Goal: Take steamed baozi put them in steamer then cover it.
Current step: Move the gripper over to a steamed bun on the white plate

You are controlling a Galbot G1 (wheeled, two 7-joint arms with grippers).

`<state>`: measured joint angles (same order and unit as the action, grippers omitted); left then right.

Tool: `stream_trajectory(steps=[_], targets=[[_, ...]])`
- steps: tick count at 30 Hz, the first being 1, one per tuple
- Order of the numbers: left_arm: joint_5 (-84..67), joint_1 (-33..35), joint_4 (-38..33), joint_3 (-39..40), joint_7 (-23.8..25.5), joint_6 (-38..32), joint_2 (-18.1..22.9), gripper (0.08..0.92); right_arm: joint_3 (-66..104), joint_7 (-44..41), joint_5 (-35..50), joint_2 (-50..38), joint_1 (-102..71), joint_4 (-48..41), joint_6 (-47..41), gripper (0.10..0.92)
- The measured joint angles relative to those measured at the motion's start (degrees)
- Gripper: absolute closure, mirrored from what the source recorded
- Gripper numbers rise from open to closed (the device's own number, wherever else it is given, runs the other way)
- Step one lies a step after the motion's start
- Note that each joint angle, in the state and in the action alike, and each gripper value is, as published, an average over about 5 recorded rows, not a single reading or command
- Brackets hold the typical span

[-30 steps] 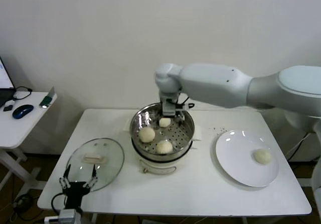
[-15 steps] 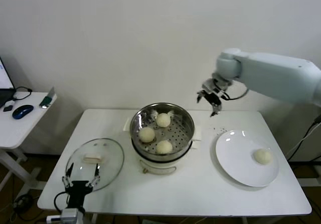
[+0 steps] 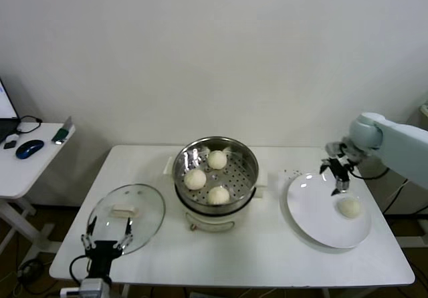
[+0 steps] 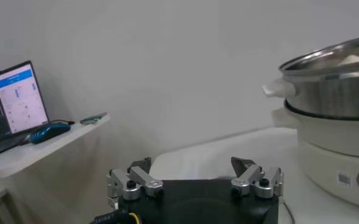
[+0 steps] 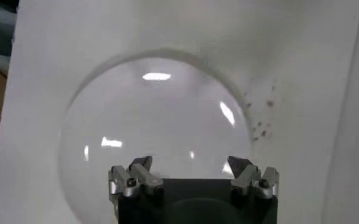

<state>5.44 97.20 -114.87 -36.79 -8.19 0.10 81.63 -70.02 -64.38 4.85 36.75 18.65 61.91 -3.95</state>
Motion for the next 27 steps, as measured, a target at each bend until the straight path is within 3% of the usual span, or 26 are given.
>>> stream_trajectory(steps=[27], targets=[[2.0, 0.96, 0.24, -0.39, 0.42, -0.04, 0.85, 0.177, 17.21, -0.24, -11.71, 2.75, -16.54, -14.91, 4.11, 0.204]])
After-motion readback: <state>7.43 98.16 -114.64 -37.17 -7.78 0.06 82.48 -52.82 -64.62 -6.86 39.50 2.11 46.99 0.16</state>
